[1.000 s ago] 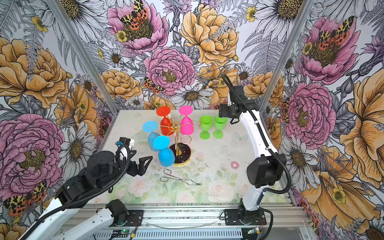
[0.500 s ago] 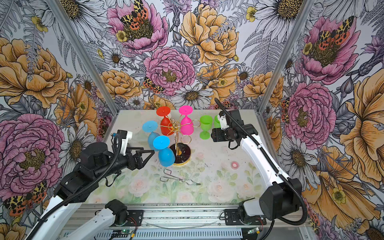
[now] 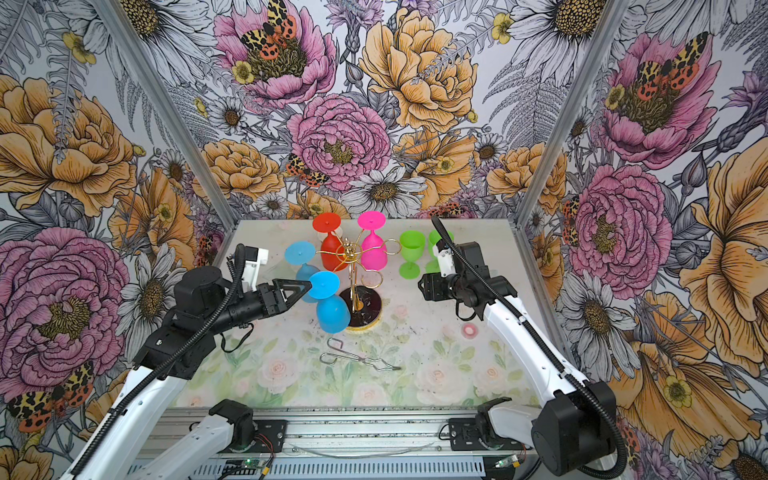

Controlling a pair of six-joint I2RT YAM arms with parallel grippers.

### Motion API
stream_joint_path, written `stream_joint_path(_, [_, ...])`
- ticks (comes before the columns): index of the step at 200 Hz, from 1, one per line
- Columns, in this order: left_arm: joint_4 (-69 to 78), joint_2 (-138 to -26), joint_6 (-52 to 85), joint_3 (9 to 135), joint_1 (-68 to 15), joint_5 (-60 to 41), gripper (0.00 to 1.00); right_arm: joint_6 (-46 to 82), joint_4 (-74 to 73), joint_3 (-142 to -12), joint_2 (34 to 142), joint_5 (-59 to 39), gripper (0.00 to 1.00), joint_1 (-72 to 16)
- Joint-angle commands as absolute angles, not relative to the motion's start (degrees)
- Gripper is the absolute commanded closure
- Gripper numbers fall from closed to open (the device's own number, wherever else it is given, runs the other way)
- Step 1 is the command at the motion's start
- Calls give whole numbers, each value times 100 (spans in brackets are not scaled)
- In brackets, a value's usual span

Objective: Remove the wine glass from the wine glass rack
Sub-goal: 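Close the left gripper on the foot of the nearer hanging blue glass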

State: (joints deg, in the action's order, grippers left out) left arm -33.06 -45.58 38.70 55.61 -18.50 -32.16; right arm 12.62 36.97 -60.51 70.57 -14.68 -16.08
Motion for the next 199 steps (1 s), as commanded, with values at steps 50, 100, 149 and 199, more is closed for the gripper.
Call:
stream_joint_path(50, [-3041,-4886,4175,5651,-1802,-3675,35,1428,3138,-5931,7119,-1579,30,-1773])
stream_joint_path(100, [-2899,-4963,4321,5590,-1793,-3783,56,1445,3085,-5897,7127,-1521,30,-1826])
stream_joint_path(149, [-2858,-5078,4394,5563,-1775,-3828,62,1449,3094,-5862,7084,-1466,31,-1852])
stream_joint_path(199, [-2854,-5098,4425,5556,-1690,-3931,75,1478,3094,-5826,7039,-1415,31,-1863])
